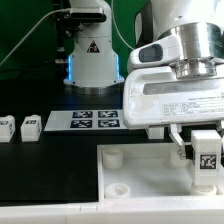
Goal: Assemble one leg
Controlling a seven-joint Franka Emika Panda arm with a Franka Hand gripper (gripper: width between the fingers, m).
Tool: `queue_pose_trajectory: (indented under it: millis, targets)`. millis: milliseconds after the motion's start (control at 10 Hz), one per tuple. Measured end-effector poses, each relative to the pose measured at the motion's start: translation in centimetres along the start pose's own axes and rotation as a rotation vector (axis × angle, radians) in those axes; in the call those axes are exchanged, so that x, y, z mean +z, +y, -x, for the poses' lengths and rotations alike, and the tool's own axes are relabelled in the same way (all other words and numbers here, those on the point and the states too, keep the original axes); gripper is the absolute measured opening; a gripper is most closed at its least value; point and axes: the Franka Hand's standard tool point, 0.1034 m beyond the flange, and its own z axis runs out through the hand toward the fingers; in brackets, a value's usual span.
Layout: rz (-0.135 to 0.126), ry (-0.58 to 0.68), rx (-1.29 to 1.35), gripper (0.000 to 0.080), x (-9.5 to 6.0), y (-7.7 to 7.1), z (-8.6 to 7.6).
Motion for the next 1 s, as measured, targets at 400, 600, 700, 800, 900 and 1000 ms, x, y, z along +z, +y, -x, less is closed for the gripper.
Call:
queue_pose_trajectory:
  millis: [400, 600, 700, 800, 900, 1000]
  targets:
    - [0.007, 0.001, 0.001, 0.0346, -0.02, 0.08, -0.01]
    - [0.007, 0.001, -0.001, 0.0626, -0.02, 0.09, -0.01]
    - [0.007, 0.001, -0.001, 0.0626, -0.02, 0.09, -0.01]
    - [0.007, 0.001, -0.002, 0.0645, -0.02, 0.09, -0.01]
    - [0.007, 0.001, -0.002, 0.0648, -0.02, 0.08, -0.01]
    - [0.007, 0.001, -0.003, 0.0648, -0.02, 0.09, 0.00]
